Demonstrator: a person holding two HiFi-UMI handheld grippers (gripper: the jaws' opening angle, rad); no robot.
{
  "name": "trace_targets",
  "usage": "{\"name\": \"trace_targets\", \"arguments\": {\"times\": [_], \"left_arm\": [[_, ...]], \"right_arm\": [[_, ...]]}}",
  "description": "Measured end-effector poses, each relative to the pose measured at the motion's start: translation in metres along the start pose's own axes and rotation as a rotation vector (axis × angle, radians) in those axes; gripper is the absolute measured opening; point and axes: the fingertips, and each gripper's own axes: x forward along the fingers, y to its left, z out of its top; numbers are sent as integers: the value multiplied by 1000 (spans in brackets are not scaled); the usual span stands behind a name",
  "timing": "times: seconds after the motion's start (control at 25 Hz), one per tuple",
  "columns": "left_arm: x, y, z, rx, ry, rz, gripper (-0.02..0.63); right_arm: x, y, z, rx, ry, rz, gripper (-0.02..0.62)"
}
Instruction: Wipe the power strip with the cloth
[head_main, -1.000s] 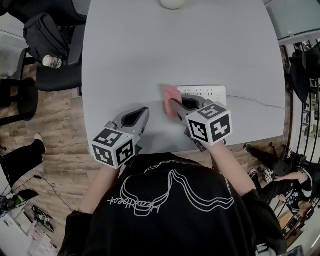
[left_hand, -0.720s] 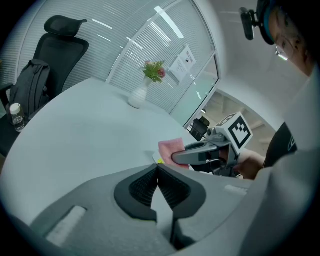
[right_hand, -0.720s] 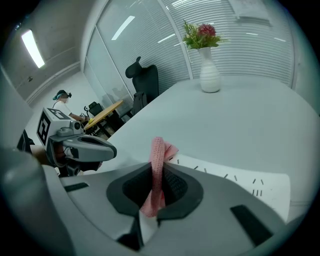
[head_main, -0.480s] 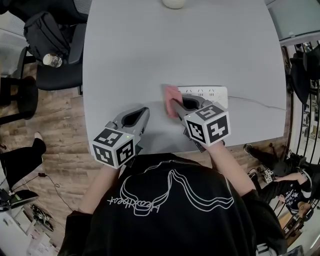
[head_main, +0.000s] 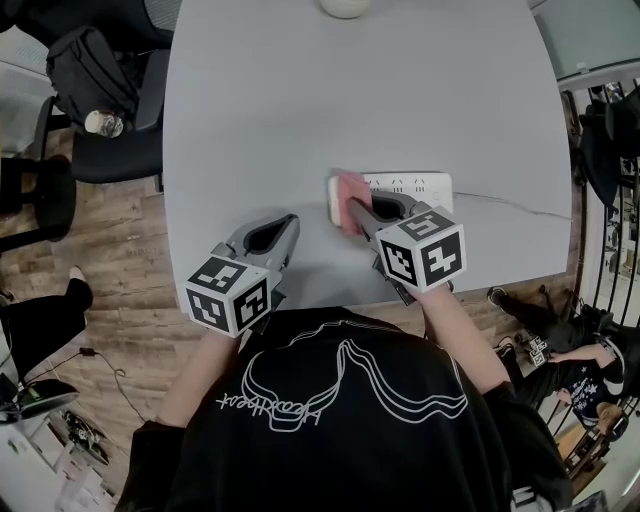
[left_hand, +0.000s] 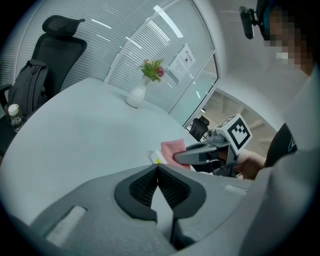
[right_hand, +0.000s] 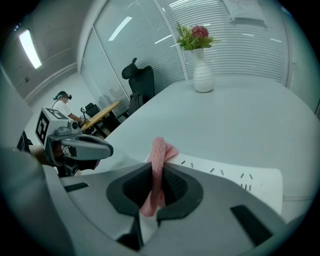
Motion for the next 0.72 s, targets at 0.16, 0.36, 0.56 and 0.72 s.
{"name": "trace_targets", "arguments": {"times": [0.16,0.36,0.56,0.72], "left_arm": [[4,-5,-1,6,3,-6,12],[12,-15,1,16,5,-15,12],[16,-20,2,23,10,-23,12],[19,-24,1,25,14,-29,12]], "right_arm": [[-8,-12,-5,19,-6,-20,38],[-22,-31,-11,51,-18,-46,38],[-31,-44,-14,71,-24,-71,38],[-38,-55,-18,88,-29,-93,38]]}}
